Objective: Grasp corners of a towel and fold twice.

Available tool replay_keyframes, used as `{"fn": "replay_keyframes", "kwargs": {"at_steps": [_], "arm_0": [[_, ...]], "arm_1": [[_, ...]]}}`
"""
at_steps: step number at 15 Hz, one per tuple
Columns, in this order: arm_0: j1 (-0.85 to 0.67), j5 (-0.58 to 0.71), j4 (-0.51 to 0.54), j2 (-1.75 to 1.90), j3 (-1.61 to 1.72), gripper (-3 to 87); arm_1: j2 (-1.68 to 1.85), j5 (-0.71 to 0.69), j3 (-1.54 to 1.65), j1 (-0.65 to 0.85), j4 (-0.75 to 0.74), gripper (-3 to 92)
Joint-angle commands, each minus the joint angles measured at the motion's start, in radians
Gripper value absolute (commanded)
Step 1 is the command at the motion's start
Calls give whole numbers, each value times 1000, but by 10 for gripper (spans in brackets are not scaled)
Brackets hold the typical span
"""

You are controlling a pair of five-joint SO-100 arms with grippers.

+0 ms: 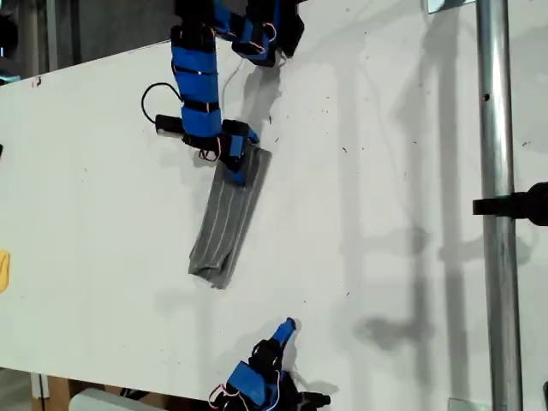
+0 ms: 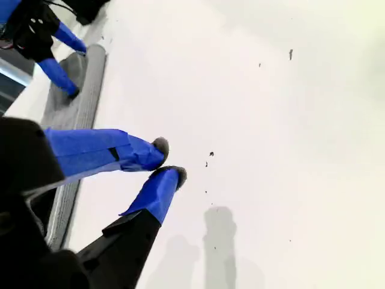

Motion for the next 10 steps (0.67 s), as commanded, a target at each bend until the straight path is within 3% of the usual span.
{"fn": "replay_keyframes", "kwargs": {"at_steps": [1, 3, 5, 6, 7, 10], "arm_0": [[29, -12, 5, 8, -9, 26], [31, -9, 6, 8, -9, 27], [29, -2, 6, 8, -8, 27], [29, 0, 6, 8, -8, 28], [29, 2, 6, 8, -8, 28], [29, 5, 6, 8, -6, 28]], "arm_1": [[-153, -43, -238, 18, 18, 492], [-195, -80, -301, 38, 6, 458], [-215, -161, -330, 72, -31, 340], [-219, -166, -334, 91, -32, 137], [-219, -181, -334, 107, -32, 52], [-201, -250, -313, 149, 26, 19]]}}
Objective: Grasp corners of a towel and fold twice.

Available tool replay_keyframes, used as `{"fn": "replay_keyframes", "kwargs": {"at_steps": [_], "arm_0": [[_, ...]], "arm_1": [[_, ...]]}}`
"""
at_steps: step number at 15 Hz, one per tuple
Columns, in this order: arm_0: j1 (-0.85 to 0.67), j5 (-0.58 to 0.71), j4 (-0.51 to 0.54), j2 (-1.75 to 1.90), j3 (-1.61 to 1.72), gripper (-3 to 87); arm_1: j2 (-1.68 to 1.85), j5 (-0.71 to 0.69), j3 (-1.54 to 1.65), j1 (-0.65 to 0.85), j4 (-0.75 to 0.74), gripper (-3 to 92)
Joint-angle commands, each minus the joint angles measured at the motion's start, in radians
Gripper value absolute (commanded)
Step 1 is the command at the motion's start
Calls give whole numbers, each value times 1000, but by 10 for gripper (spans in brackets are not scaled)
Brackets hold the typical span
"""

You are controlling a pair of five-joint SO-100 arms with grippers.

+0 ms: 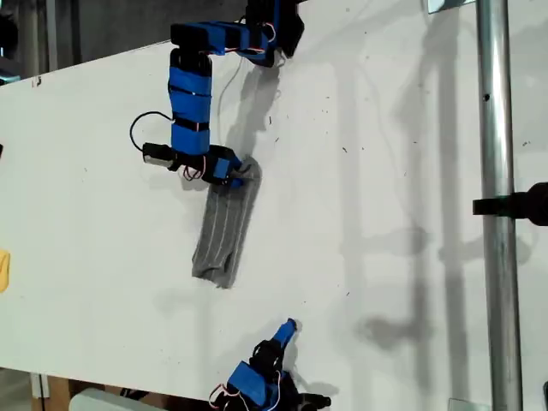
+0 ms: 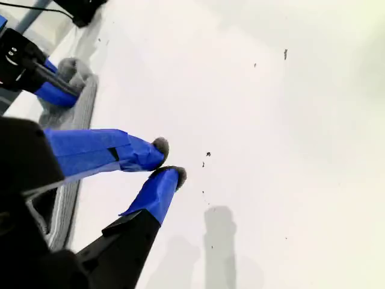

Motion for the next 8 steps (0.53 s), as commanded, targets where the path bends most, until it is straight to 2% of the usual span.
{"fn": "replay_keyframes", "kwargs": {"at_steps": [1, 3, 5, 8], "arm_0": [[11, 12, 0, 8, -6, 28], [0, 31, -2, 8, -6, 28], [-3, 38, -3, 8, -8, 29], [-6, 48, -5, 8, -9, 29]], "arm_1": [[44, -29, 43, 29, 117, -2], [222, -40, 199, -35, 130, -2], [526, 37, 370, -137, 216, -2], [930, 235, 368, -264, 634, -2]]}}
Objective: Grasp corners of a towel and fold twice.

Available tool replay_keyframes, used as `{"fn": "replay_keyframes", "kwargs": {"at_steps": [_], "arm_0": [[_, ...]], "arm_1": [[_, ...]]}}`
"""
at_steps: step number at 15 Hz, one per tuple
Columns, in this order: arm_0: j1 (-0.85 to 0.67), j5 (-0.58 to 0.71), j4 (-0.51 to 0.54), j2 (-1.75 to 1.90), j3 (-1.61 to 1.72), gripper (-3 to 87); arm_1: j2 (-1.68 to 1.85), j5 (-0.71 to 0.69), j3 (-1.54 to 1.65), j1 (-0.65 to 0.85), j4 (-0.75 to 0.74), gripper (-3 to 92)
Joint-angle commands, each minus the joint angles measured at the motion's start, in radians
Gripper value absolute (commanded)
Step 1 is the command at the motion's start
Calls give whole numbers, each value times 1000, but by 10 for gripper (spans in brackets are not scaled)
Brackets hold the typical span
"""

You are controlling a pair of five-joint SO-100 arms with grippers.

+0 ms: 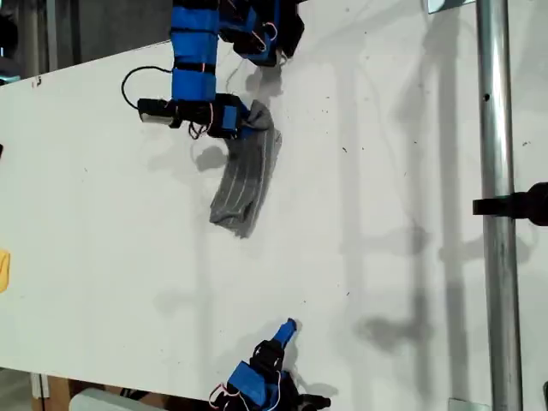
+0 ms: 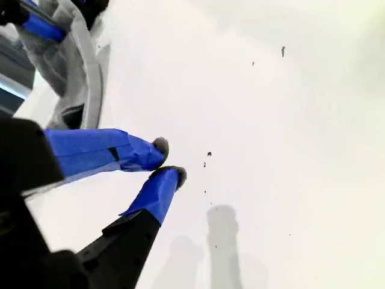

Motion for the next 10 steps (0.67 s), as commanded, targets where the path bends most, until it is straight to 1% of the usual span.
{"fn": "replay_keyframes", "kwargs": {"at_steps": [1, 2, 3, 4, 6, 10], "arm_0": [[-5, 9, -5, 8, -9, 29], [-5, 11, -5, 8, -11, 29], [-8, 11, -6, 9, -11, 29], [-6, 11, -6, 9, -12, 29], [-3, 9, -6, 9, -11, 29], [0, 8, -11, 9, -2, 29]], "arm_1": [[190, 147, -132, -74, 354, -2], [196, 135, -195, -87, 351, -2], [124, 107, -247, -72, 347, -2], [35, 66, -282, -48, 311, -2], [-95, -34, -290, -14, 91, -2], [-239, -138, -253, 64, -290, -2]]}}
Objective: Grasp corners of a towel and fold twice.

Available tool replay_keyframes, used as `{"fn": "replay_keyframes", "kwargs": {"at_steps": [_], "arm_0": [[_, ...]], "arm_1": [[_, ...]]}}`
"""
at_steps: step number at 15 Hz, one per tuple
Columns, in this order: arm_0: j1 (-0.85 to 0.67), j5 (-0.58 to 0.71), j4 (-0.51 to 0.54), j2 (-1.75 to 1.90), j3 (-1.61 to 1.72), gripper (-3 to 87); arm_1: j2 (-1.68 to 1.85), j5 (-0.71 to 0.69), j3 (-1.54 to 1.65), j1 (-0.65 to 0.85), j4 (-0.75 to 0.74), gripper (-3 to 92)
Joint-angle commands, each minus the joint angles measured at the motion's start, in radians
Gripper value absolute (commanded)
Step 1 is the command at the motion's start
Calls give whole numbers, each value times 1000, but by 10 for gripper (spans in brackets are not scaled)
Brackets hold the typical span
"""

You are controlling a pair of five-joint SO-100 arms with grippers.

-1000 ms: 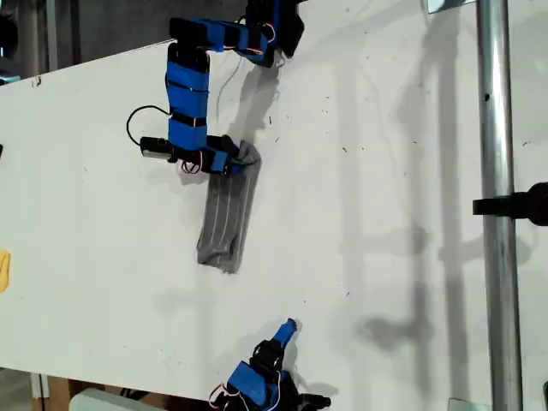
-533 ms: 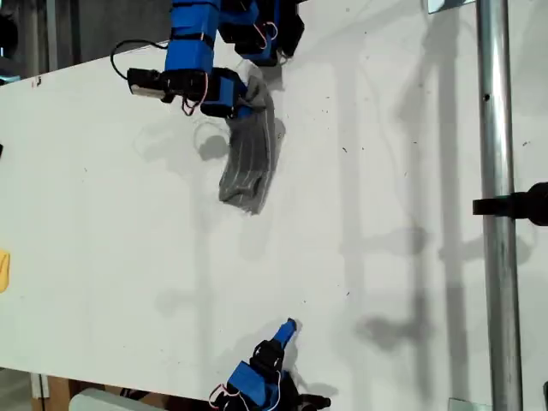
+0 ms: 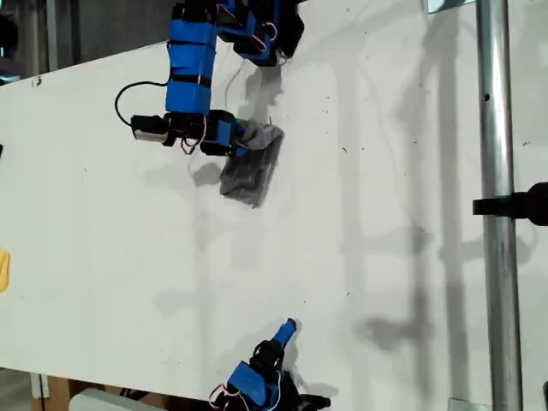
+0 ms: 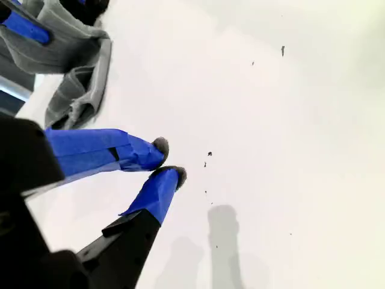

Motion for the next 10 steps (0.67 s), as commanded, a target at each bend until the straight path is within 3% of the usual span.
{"fn": "replay_keyframes", "kwargs": {"at_steps": [1, 2, 3, 4, 5, 7, 9, 10], "arm_0": [[-3, 3, -11, 9, -5, 29], [-5, 5, -12, 9, -5, 28], [-5, 2, -14, 9, 2, 28], [-2, -2, -20, 9, 14, 28], [0, -3, -31, 9, 28, 28], [-6, -11, -49, 9, 54, 28], [-21, -49, -52, 9, 77, 32], [-32, -81, -52, 9, 95, 29]], "arm_1": [[-9, -74, 2, 54, -235, -2], [-6, -137, 17, 71, -342, 67], [11, -118, 15, 84, -385, 235], [52, -143, 15, 101, -442, 280], [121, -232, 25, 118, -537, 514], [258, -330, 31, 143, -638, 507], [397, -360, 71, 150, -643, 378], [518, -356, 173, 153, -657, 241]]}}
